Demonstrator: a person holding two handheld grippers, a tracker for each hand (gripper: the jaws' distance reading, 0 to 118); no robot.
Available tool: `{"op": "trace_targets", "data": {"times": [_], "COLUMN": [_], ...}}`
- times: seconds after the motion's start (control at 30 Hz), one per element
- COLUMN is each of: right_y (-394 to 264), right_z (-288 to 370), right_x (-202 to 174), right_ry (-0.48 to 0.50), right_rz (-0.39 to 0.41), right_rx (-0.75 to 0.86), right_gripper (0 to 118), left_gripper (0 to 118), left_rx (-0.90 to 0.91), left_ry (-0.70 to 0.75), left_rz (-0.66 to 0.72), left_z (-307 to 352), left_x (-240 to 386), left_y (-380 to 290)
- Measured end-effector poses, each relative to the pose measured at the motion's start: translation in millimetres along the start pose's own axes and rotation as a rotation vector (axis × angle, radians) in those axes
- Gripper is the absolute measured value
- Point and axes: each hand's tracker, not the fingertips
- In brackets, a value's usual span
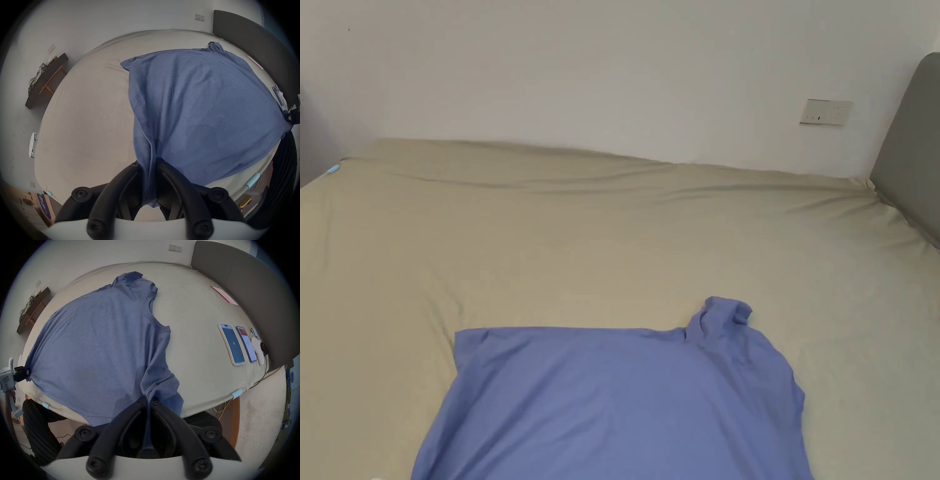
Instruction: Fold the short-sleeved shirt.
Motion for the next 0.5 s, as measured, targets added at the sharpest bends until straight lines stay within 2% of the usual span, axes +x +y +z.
{"op": "trace_targets", "data": {"times": [0.17,0.23,0.27,0.3,0.33,0.37,0.4,0.43,0.5], "right_y": [-10.4,-7.4,-2.6,2.9,9.9,17.4,25.3,35.0,57.4], "right_z": [-3.8,-6.6,-6.4,-4.3,0.7,7.0,14.4,23.3,44.2], "right_x": [1.0,1.7,2.5,3.3,4.7,5.9,7.8,8.3,8.5], "right_ry": [0.007,0.008,-0.002,-0.020,-0.034,-0.048,-0.036,-0.040,-0.047], "right_rz": [-0.001,-0.010,-0.014,-0.013,-0.007,0.008,0.015,0.020,0.036], "right_rx": [-0.049,-0.035,-0.027,-0.013,0.035,0.072,0.111,0.160,0.268], "right_gripper": [7,16,26,53,80,96,100,100,100], "left_gripper": [12,13,13,13,21,44,90,116,111], "left_rx": [-0.043,-0.047,-0.042,-0.037,-0.023,0.001,0.033,0.074,0.175], "left_ry": [-0.002,0.028,0.048,0.055,0.061,0.068,0.069,0.071,0.089], "left_rz": [0.006,-0.021,-0.050,-0.065,-0.067,-0.055,-0.033,-0.004,0.042], "left_z": [-2.7,-5.6,-5.4,-4.2,-3.2,0.4,4.7,11.2,27.4], "left_x": [2.9,11.5,16.4,19.5,21.8,21.9,20.6,18.3,15.2], "left_y": [-18.0,-19.3,-16.2,-12.3,-8.1,-2.0,4.5,13.5,29.5]}}
